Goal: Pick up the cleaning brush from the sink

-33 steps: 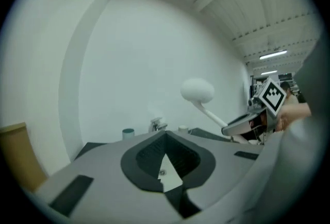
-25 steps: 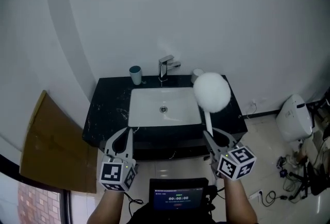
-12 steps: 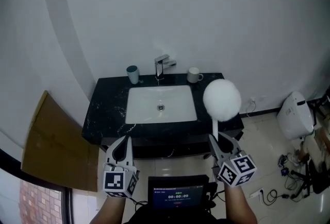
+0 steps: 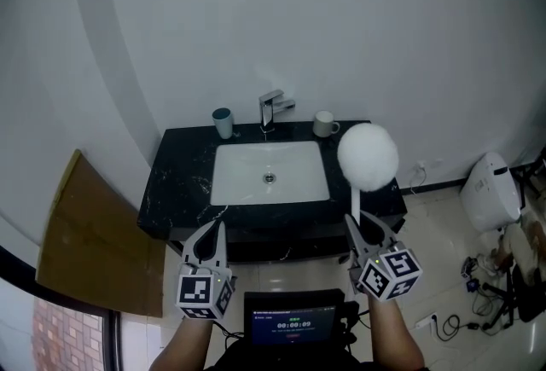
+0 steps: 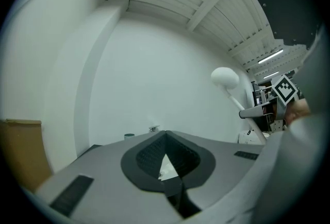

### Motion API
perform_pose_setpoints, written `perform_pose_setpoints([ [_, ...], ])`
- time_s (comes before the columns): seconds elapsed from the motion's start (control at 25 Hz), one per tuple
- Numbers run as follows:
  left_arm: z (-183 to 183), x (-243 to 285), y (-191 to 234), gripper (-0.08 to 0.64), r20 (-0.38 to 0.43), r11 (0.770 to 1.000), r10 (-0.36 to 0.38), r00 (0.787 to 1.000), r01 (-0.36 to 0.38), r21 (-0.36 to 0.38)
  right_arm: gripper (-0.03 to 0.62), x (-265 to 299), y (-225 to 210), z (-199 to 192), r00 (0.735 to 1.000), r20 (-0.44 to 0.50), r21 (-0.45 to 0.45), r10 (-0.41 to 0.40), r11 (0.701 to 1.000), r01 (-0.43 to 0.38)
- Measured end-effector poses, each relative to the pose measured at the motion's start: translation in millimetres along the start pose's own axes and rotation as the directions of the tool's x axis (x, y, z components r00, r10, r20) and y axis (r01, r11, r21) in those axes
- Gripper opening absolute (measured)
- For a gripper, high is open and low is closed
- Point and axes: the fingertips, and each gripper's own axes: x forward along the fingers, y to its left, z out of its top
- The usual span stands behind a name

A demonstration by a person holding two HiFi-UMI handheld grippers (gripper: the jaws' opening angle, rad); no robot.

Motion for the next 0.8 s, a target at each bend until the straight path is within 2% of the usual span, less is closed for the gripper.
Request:
perform_pose_setpoints([
  [0.8, 4, 4, 17, 0.012, 0.015, 1.0, -0.007, 1.0, 0.007, 0.0, 0.068, 10, 4, -6, 1.0, -0.008, 0.003, -0.026, 1.0, 0.026],
])
